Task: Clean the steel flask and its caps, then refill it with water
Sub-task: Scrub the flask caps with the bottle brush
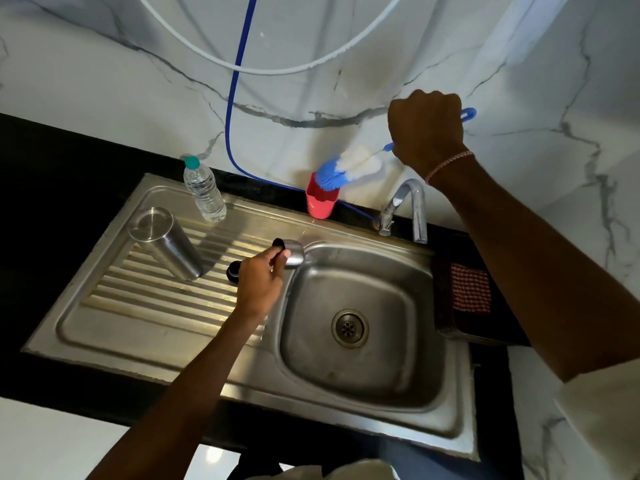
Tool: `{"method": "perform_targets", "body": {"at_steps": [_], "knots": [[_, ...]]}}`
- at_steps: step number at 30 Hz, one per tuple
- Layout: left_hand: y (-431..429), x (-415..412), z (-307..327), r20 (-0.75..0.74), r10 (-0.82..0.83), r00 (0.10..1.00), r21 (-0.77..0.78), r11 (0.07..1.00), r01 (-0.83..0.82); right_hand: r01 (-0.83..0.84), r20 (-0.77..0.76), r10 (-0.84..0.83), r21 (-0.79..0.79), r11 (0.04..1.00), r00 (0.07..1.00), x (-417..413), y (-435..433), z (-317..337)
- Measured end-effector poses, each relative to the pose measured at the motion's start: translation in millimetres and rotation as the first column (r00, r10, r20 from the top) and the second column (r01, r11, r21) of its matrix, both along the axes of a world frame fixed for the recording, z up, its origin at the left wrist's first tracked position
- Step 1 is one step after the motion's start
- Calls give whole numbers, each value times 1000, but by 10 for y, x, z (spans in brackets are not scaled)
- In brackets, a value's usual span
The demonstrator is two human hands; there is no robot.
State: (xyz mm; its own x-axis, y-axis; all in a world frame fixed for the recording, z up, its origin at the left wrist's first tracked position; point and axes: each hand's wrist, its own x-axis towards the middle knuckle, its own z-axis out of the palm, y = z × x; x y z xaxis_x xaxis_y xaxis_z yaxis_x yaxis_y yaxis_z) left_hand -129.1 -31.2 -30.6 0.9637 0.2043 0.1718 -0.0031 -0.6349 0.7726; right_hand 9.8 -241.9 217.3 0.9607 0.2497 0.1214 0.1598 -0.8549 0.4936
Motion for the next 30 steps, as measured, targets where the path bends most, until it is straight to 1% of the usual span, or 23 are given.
{"method": "perform_targets", "body": {"at_steps": [5,8,12,15,19,25,30], "knots": [[-44,182,128,8,37,999,-152,988,-36,62,17,-63,74,995,998,-269,-183,-44],[-89,255,168,-3,50,999,-191,980,-49,86,35,-90,122,989,995,-378,-297,-112],[-119,303,186,2,28,1000,-253,967,-26,134,60,-146,169,977,987,-501,-388,-198],[-146,331,196,23,20,1000,-274,962,-13,153,63,-170,214,965,983,-581,-422,-222],[-207,337,243,58,17,998,-266,964,-1,178,78,-204,251,952,976,-687,-468,-226],[-230,317,298,48,24,999,-268,963,-11,210,105,-257,326,922,961,-845,-508,-186],[-194,313,318,45,27,999,-270,963,-14,211,115,-265,348,913,957,-902,-547,-135]]}}
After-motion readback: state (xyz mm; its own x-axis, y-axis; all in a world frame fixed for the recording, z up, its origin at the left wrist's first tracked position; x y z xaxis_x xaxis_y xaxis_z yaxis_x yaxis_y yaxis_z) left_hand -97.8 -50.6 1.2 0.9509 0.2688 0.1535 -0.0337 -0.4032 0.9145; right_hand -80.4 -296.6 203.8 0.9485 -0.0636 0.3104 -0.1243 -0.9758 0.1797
